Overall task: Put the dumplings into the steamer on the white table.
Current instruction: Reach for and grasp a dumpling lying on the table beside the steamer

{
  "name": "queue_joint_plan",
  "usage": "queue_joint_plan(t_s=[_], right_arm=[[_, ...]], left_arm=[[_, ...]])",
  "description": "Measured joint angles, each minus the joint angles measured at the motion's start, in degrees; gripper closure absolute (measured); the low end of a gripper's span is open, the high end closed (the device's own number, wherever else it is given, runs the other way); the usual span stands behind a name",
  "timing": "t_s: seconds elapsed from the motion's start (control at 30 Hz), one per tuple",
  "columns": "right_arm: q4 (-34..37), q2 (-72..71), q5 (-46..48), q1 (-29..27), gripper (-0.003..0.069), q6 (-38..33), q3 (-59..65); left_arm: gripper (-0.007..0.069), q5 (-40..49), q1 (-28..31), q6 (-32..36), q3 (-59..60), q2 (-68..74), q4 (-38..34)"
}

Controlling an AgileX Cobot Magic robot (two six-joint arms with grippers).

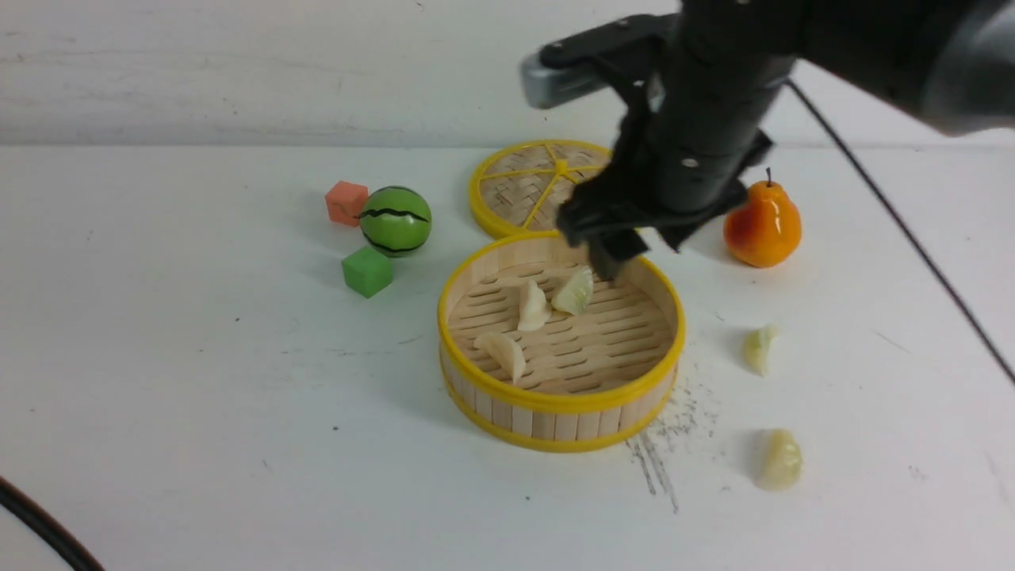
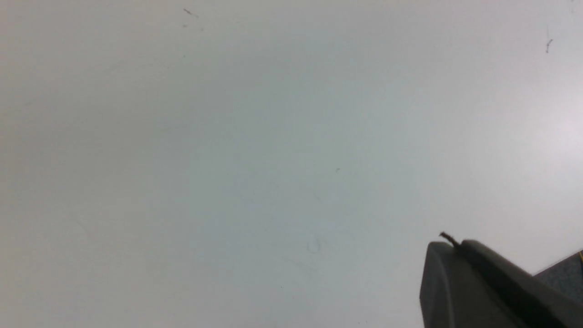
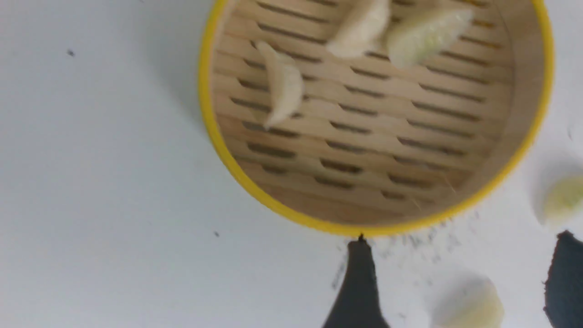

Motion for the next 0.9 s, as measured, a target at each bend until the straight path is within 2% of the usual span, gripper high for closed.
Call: queue_joint_plan(t_s=[0.17,0.23,0.47,0.63,0.9], right_arm=[[0.8,-6.9,-2.0,-5.7,0.0146,1.6,15.3],[2.1,-9.8,-6.1,-8.7,0.0146,2.0,24.5],[3.0,-9.6,-20.7,-12.3,0.0146,7.9,39.0],[3.0,-6.5,-29.3,-14.2,0.0146,11.9,42.5],[3.8,-0.5,-35.0,-14.7,0.0169,12.3,42.7]], left_arm=[[0.0628,-2.3,0.0,0.0,0.0,0.0,1.9],[0.0624,-4.5,0.0,0.0,0.0,0.0,1.9],[0.0617,-10.1,0.0,0.0,0.0,0.0,1.9],[0.0615,-10.5,0.0,0.0,0.0,0.1,1.9],[0.0615,-10.5,0.0,0.0,0.0,0.2,1.9]])
